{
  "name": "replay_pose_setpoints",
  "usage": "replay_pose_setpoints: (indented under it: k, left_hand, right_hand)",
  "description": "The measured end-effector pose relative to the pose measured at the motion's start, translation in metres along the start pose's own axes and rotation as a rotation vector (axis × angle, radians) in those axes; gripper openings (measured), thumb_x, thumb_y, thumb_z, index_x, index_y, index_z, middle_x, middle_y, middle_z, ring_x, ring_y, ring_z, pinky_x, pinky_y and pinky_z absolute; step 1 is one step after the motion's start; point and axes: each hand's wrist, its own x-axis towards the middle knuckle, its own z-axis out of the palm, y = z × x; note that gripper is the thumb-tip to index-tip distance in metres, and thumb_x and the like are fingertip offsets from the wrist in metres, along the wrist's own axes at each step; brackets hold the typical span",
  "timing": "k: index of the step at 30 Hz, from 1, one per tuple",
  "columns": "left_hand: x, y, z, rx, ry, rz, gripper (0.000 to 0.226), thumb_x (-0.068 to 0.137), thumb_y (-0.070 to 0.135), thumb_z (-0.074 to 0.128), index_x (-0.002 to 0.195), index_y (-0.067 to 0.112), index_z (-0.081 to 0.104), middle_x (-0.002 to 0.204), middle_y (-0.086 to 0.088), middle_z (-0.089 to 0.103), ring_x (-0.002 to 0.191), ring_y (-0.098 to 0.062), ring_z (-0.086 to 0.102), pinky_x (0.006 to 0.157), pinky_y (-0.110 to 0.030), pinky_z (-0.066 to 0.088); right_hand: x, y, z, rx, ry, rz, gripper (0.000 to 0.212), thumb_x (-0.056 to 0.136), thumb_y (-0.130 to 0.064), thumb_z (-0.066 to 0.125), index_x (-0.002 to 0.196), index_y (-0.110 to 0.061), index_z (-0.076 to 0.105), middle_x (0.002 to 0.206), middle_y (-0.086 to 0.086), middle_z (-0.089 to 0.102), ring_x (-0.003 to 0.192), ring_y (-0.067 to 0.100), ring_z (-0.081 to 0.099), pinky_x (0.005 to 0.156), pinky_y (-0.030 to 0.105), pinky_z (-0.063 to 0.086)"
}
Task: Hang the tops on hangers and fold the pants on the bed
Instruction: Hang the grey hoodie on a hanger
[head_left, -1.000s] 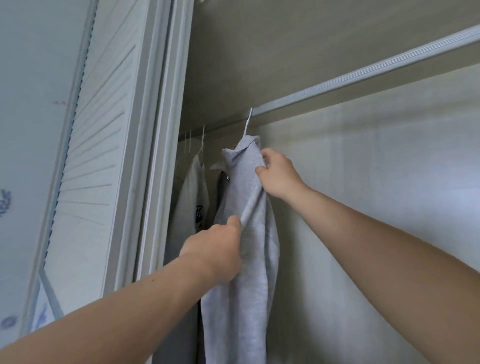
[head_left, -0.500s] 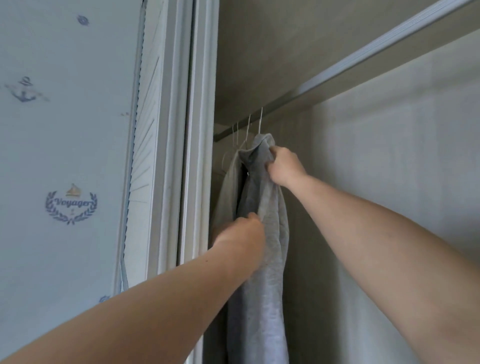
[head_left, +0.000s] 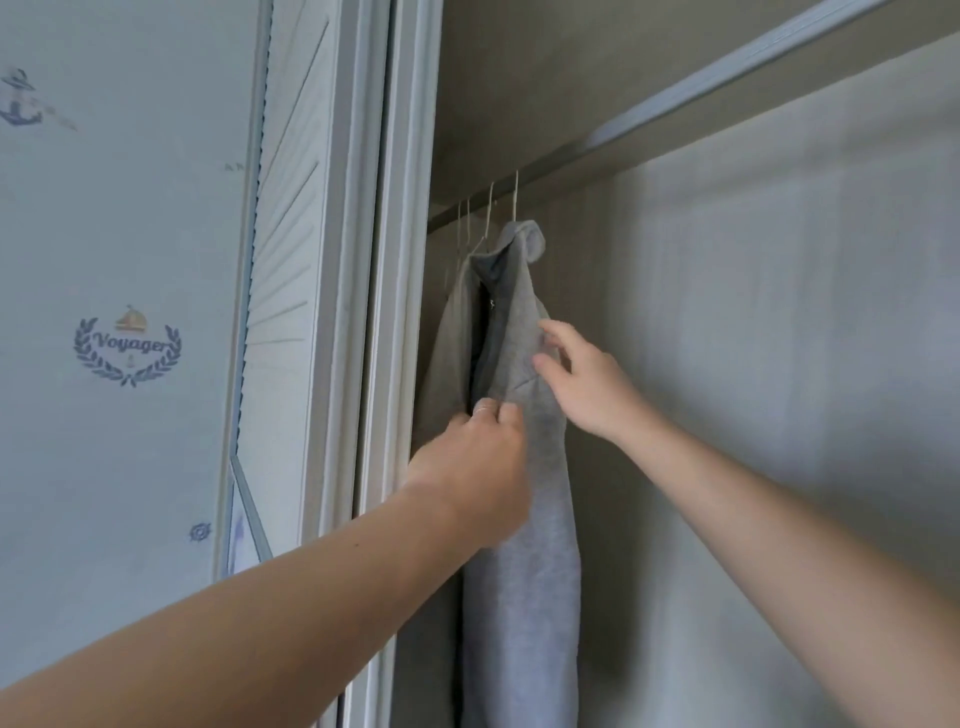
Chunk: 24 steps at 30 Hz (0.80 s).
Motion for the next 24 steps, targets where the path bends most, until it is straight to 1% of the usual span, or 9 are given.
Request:
replay_pose_setpoints:
  k: [2,4,6,9,11,14,17,20,24]
  left_hand:
    - [-0.030,-0.001,0.008,-0.049,0.033,0.091,0.051,0.102,0.030,0.047,0.147,0.015,0.031,0.150,-0.005,0.036,0.133,-0.024,0.042,0.102,-0.034,0.046]
    - [-0.068,-0.008,0.019,-0.089,0.015,0.163,0.060,0.102,0.041,0.045,0.154,0.019,0.023,0.158,0.000,0.027,0.144,-0.020,0.029,0.115,-0.030,0.034]
    - [-0.109,-0.019,0.030,-0.112,0.019,0.189,0.063,0.101,0.049,0.041,0.154,0.020,0.024,0.161,0.002,0.024,0.148,-0.017,0.022,0.119,-0.025,0.023]
    - [-0.174,-0.040,0.041,-0.090,0.049,0.153,0.065,0.098,0.056,0.038,0.152,0.019,0.035,0.159,-0.001,0.034,0.147,-0.021,0.030,0.119,-0.033,0.030]
    - [-0.221,-0.055,0.045,-0.084,0.025,0.087,0.067,0.099,0.059,0.036,0.152,0.020,0.036,0.159,-0.002,0.036,0.147,-0.027,0.031,0.118,-0.042,0.032]
    - [-0.294,-0.079,0.043,-0.085,-0.022,-0.049,0.071,0.098,0.066,0.027,0.157,0.025,0.027,0.165,0.002,0.024,0.153,-0.025,0.017,0.121,-0.042,0.020]
    - [-0.375,-0.102,0.036,-0.069,-0.090,-0.209,0.075,0.096,0.070,0.020,0.159,0.029,0.019,0.167,0.006,0.010,0.155,-0.021,0.002,0.124,-0.044,0.013]
    - [-0.466,-0.119,0.023,-0.068,-0.152,-0.376,0.076,0.095,0.068,0.023,0.159,0.027,0.023,0.168,0.004,0.013,0.155,-0.022,0.003,0.124,-0.047,0.012]
    - [-0.584,-0.130,-0.004,-0.056,-0.196,-0.601,0.079,0.092,0.072,0.020,0.160,0.032,0.017,0.168,0.008,0.004,0.155,-0.019,-0.006,0.124,-0.042,0.000]
  right_hand:
    - [-0.036,0.001,0.003,-0.021,-0.024,-0.026,0.051,0.105,-0.034,0.045,0.154,-0.030,0.034,0.158,-0.003,0.038,0.147,0.016,0.032,0.112,0.026,0.025]
    - [-0.073,-0.001,0.007,-0.057,-0.044,-0.049,0.053,0.105,-0.037,0.044,0.156,-0.031,0.030,0.162,-0.004,0.032,0.150,0.016,0.023,0.121,0.033,0.020]
    - [-0.111,-0.005,0.014,-0.114,-0.070,-0.063,0.056,0.104,-0.043,0.042,0.157,-0.033,0.026,0.165,-0.007,0.024,0.153,0.018,0.015,0.124,0.040,0.016]
    - [-0.172,-0.025,0.031,-0.166,-0.182,-0.095,0.064,0.099,-0.064,0.029,0.157,-0.041,0.016,0.167,-0.011,0.011,0.155,0.017,0.003,0.125,0.040,0.008]
    - [-0.212,-0.042,0.047,-0.176,-0.303,-0.099,0.066,0.096,-0.068,0.022,0.156,-0.046,0.007,0.167,-0.016,0.000,0.154,0.013,-0.007,0.125,0.042,0.003]
    - [-0.269,-0.072,0.080,-0.186,-0.424,-0.141,0.068,0.093,-0.071,0.014,0.156,-0.049,-0.001,0.166,-0.021,-0.009,0.152,0.009,-0.016,0.125,0.044,0.000]
    - [-0.324,-0.114,0.115,-0.134,-0.522,-0.172,0.071,0.090,-0.073,0.010,0.155,-0.049,-0.004,0.166,-0.020,-0.009,0.153,0.011,-0.016,0.124,0.044,-0.001]
    - [-0.381,-0.168,0.148,-0.067,-0.634,-0.204,0.072,0.089,-0.071,0.010,0.156,-0.046,-0.002,0.167,-0.017,-0.009,0.153,0.013,-0.016,0.124,0.046,-0.002]
    - [-0.464,-0.244,0.188,0.041,-0.803,-0.313,0.071,0.091,-0.070,0.010,0.156,-0.046,-0.003,0.165,-0.019,-0.011,0.153,0.012,-0.018,0.123,0.045,-0.004]
